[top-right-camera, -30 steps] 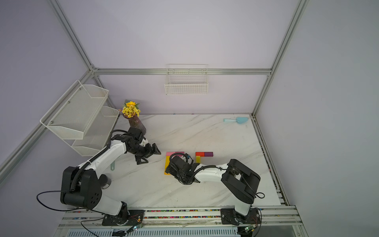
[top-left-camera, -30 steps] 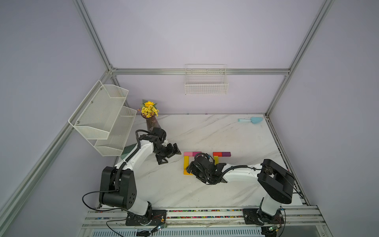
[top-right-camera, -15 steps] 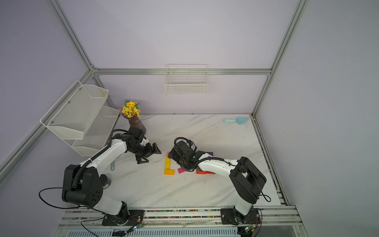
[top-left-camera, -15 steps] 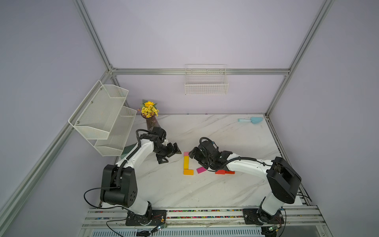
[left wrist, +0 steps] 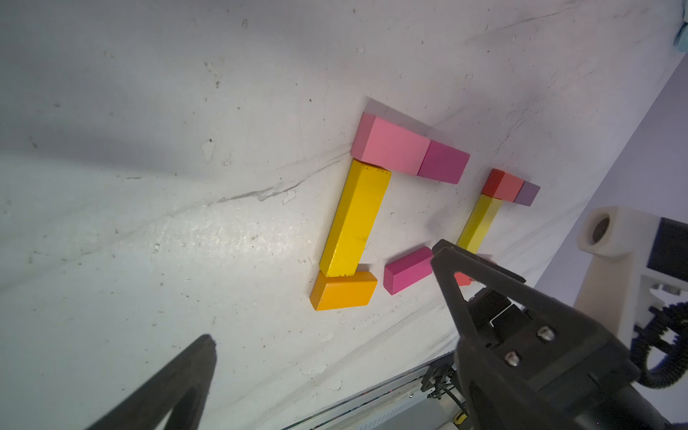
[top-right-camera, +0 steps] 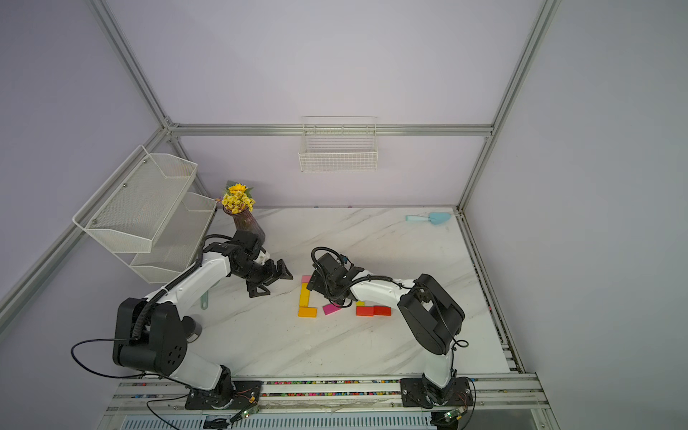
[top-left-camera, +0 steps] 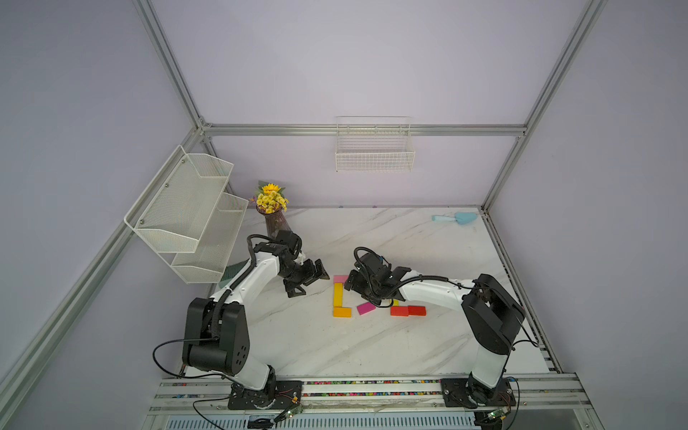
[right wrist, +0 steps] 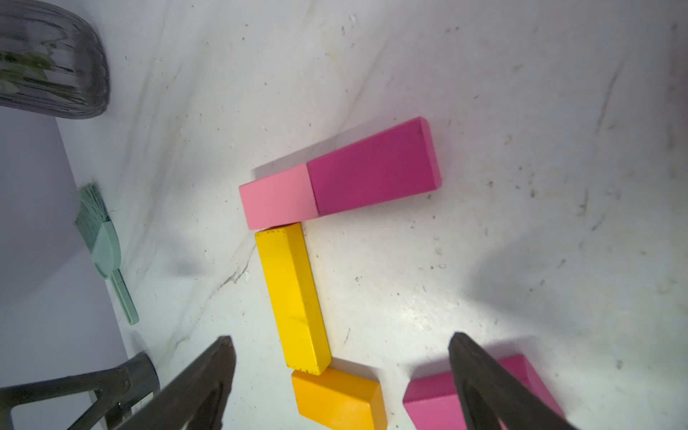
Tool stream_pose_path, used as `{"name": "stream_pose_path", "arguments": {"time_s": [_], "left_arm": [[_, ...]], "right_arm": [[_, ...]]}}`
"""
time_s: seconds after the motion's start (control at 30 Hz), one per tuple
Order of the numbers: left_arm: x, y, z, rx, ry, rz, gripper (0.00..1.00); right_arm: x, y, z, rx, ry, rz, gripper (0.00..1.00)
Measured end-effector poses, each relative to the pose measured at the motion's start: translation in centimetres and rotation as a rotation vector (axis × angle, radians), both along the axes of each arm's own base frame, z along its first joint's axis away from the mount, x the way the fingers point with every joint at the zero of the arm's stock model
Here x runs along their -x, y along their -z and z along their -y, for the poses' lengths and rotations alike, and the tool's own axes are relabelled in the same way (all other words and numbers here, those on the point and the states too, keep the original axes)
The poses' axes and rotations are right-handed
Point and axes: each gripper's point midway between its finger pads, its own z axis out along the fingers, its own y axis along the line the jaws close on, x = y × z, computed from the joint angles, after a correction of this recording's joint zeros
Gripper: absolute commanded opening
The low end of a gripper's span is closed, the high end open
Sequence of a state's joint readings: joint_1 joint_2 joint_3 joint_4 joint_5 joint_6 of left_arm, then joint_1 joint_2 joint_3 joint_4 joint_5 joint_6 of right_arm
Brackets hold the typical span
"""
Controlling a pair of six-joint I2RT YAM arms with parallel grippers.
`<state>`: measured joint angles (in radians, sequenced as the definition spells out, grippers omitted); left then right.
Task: Assemble the letter c with building blocks
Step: Assemble the building block at the center of the board.
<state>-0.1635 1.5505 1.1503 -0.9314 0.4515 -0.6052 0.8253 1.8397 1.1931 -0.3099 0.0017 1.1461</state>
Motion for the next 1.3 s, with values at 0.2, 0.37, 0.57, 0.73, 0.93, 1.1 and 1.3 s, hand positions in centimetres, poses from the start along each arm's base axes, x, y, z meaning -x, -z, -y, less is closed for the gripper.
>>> {"name": "stream_pose_path", "arguments": {"time_s": [0.2,0.37,0.57,0.73,0.93,1.1,1.3], "left_arm": [[0.0,0.3,0.0,0.001,0.001,-0.010,1.00],[0.0,0.3,0.1,0.006,0.002,-0.014,1.00],[-0.2,0.5,0.2,0.010,0.003,-0.021,1.00],[-0.2,0.7,0.3,0.013,0.004,-0.026,1.00],[-0.3,0.7,0.4,0.018,0.004,-0.025,1.00],[-0.6,0.3,0.5,0.024,0.004,-0.015,1.00],[-1.0,0.0,0.7,0.034,0.005,0.001,1.00]], "right_arm": [[0.1,0.3,0.1,0.009,-0.006,-0.003,0.92],[0.1,0.3,0.0,0.008,-0.009,-0.006,0.92],[0.6,0.7,0.0,0.007,-0.020,-0.021,0.92],[1.1,0.8,-0.3,0.008,-0.032,-0.025,0.92],[1.6,1.0,-0.5,0.009,-0.044,-0.032,0.92],[2.0,1.3,-0.5,0.009,-0.052,-0.045,0.92],[2.5,1.5,-0.7,0.009,-0.064,-0.056,0.92]]}}
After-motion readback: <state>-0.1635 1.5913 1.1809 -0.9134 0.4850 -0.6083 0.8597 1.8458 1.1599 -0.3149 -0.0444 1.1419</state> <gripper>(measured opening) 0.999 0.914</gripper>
